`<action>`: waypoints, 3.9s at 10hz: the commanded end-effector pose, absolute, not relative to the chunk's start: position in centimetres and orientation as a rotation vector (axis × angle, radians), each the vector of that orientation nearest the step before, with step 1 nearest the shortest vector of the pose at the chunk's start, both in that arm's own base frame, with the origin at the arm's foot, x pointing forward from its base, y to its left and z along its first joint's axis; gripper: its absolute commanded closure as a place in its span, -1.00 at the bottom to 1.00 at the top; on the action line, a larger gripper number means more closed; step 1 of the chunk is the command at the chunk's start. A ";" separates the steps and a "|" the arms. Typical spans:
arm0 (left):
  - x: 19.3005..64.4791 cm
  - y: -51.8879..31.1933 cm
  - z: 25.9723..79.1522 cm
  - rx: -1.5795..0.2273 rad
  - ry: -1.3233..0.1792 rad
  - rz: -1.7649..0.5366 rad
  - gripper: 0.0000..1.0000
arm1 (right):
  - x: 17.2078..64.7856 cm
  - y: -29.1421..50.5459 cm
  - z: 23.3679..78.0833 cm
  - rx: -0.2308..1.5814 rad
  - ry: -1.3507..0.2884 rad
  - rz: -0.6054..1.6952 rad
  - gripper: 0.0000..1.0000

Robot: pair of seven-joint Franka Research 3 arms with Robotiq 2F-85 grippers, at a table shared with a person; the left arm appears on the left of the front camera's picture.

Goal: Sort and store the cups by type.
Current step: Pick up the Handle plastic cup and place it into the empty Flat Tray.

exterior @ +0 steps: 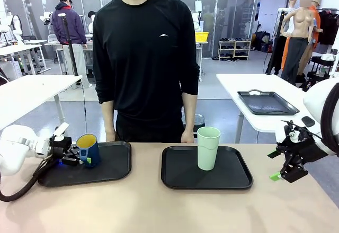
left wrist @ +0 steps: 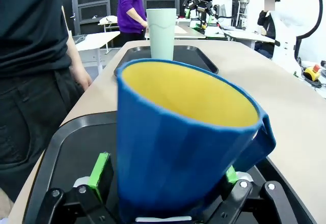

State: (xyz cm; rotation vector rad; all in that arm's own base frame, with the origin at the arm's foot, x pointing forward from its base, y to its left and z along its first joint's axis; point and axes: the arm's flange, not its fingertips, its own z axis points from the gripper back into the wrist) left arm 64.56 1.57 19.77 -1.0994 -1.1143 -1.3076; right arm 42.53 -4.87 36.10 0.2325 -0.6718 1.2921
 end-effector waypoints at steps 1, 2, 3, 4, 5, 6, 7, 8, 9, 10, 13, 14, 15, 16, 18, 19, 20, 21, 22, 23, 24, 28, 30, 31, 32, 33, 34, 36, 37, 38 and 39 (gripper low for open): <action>63.2 2.3 19.1 -1.076 -1.106 -1.297 -1.00 | 42.6 -4.8 36.2 0.234 -0.667 1.297 -1.00; 63.0 2.5 19.2 -1.086 -1.099 -1.290 -1.00 | 42.6 -4.8 36.2 0.234 -0.667 1.297 -1.00; 62.8 2.6 19.4 -1.097 -1.097 -1.283 -1.00 | 42.6 -4.8 36.2 0.234 -0.667 1.297 -1.00; 62.7 2.5 19.7 -1.102 -1.095 -1.269 -1.00 | 42.6 -4.8 36.2 0.234 -0.667 1.297 -1.00; 62.6 2.4 20.0 -1.104 -1.083 -1.269 -1.00 | 42.6 -4.8 36.2 0.234 -0.667 1.297 -1.00; 62.4 2.3 20.3 -1.100 -1.058 -1.264 -1.00 | 42.6 -4.8 36.2 0.234 -0.667 1.297 -1.00; 62.6 2.4 20.4 -1.105 -1.044 -1.255 -1.00 | 42.6 -4.8 36.2 0.234 -0.667 1.297 -1.00; 62.8 2.5 20.5 -1.110 -1.026 -1.239 -1.00 | 42.6 -4.8 36.2 0.234 -0.667 1.297 -1.00; 62.8 2.5 20.8 -1.118 -1.009 -1.221 -1.00 | 42.6 -4.8 36.2 0.234 -0.667 1.297 -1.00; 62.7 2.5 21.2 -1.139 -0.999 -1.206 -1.00 | 42.6 -4.8 36.2 0.234 -0.667 1.297 -1.00; 62.8 2.6 22.2 -1.111 -1.008 -1.192 -1.00 | 42.6 -4.8 36.2 0.234 -0.667 1.297 -1.00; 62.8 2.8 22.5 -1.103 -1.012 -1.179 -1.00 | 42.6 -4.8 36.2 0.234 -0.667 1.297 -1.00; 62.8 2.8 22.7 -1.099 -1.010 -1.180 -1.00 | 42.6 -4.8 36.2 0.234 -0.667 1.297 -1.00; 62.9 2.9 22.8 -1.090 -1.011 -1.172 -1.00 | 42.6 -4.8 36.2 0.234 -0.667 1.297 -1.00; 63.0 3.4 23.1 -1.068 -1.012 -1.161 -1.00 | 42.6 -4.8 36.2 0.234 -0.667 1.297 -1.00; 63.0 3.8 23.2 -1.054 -1.016 -1.153 -1.00 | 42.6 -4.8 36.2 0.234 -0.667 1.297 -1.00; 63.1 4.2 23.2 -1.036 -1.022 -1.143 -1.00 | 42.6 -4.8 36.2 0.234 -0.667 1.297 -1.00; 63.0 4.5 23.1 -1.027 -1.020 -1.139 -1.00 | 42.6 -4.8 36.2 0.234 -0.667 1.297 -1.00; 62.8 4.8 23.0 -1.032 -1.023 -1.135 -1.00 | 42.6 -4.8 36.2 0.234 -0.667 1.297 -1.00; 62.3 5.4 23.0 -1.033 -1.034 -1.123 -1.00 | 42.6 -4.8 36.2 0.234 -0.667 1.297 -1.00; 61.8 6.2 22.8 -1.027 -1.045 -1.112 -1.00 | 42.6 -4.8 36.2 0.234 -0.667 1.297 -1.00; 59.5 9.2 23.4 -0.977 -1.111 -1.067 -1.00 | 42.6 -4.8 36.2 0.234 -0.667 1.297 -1.00; 58.6 10.5 24.3 -0.968 -1.161 -1.053 -1.00 | 42.6 -4.8 36.2 0.234 -0.667 1.297 -1.00; 58.4 10.9 24.8 -0.962 -1.188 -1.052 -1.00 | 42.6 -4.8 36.2 0.234 -0.667 1.297 -1.00; 58.3 11.2 25.3 -0.959 -1.212 -1.056 -1.00 | 42.6 -4.8 36.2 0.234 -0.667 1.297 -1.00; 58.2 11.5 25.7 -0.956 -1.221 -1.050 -1.00 | 42.6 -4.8 36.2 0.234 -0.667 1.297 -1.00; 58.2 11.8 26.0 -0.950 -1.233 -1.049 -1.00 | 42.6 -4.8 36.2 0.234 -0.667 1.297 -1.00; 59.2 11.8 25.2 -0.955 -1.177 -1.056 -1.00 | 42.6 -4.8 36.2 0.234 -0.667 1.297 -1.00; 59.2 11.8 25.2 -0.955 -1.177 -1.056 -1.00 | 42.6 -4.8 36.2 0.234 -0.667 1.297 -1.00; 59.2 11.8 25.2 -0.955 -1.177 -1.056 -1.00 | 42.6 -4.8 36.2 0.234 -0.667 1.297 -1.00; 59.2 11.8 25.2 -0.955 -1.177 -1.056 -1.00 | 42.6 -4.8 36.2 0.234 -0.667 1.297 -1.00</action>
